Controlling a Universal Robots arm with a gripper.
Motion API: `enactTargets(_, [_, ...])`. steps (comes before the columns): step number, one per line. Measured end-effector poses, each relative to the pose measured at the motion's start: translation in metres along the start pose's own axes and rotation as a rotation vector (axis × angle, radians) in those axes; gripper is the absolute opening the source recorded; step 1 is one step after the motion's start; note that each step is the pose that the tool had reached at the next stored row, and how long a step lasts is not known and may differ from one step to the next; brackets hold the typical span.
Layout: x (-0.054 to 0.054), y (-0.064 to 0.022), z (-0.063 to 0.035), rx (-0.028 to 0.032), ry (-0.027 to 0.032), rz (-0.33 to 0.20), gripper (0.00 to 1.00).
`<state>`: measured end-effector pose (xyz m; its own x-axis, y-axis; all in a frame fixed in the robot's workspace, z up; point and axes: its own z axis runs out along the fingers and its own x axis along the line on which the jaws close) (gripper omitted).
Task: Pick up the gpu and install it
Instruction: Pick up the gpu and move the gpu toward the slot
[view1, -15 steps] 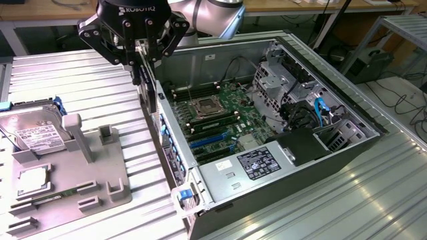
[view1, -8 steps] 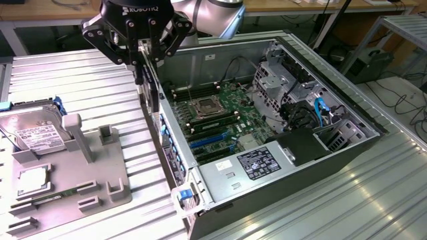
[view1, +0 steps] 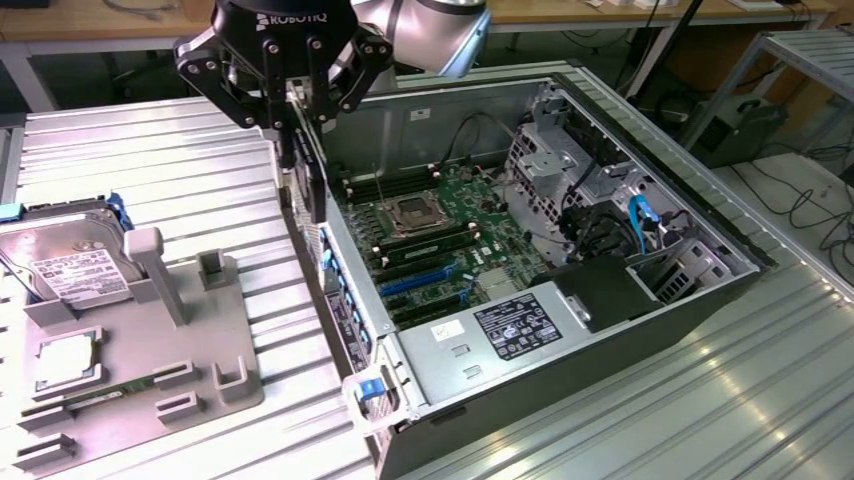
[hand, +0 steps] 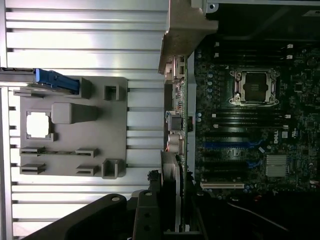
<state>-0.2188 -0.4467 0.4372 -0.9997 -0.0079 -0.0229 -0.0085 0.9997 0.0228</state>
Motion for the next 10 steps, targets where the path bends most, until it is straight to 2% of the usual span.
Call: enactTargets(10, [-0.0074,-0.0001,0.0006,0.0000,0.0000,0.000,0.27])
